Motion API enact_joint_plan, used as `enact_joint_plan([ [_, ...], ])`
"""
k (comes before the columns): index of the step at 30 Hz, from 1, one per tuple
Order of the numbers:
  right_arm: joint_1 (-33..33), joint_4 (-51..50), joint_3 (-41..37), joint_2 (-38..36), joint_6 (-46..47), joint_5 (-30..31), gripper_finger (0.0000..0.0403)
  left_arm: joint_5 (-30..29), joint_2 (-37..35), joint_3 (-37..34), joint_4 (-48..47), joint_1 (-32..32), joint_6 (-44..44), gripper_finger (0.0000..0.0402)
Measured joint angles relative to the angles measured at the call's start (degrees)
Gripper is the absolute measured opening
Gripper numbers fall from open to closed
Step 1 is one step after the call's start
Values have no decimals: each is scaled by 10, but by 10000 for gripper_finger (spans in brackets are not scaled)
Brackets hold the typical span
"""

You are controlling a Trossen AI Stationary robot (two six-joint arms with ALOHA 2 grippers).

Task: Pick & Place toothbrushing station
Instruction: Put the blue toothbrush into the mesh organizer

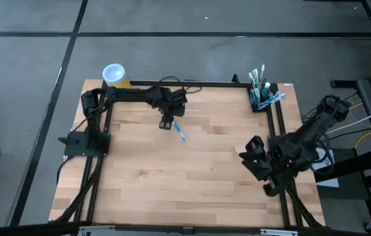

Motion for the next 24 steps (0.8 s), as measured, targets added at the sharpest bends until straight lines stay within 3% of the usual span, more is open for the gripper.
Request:
enact_joint_plan([
  [8,23,6,20,8,-46,53,126,21,0,0,-34,21,143,166],
  [24,23,18,25,8,-59,30,126,21,64,0,22,-2,171,166],
])
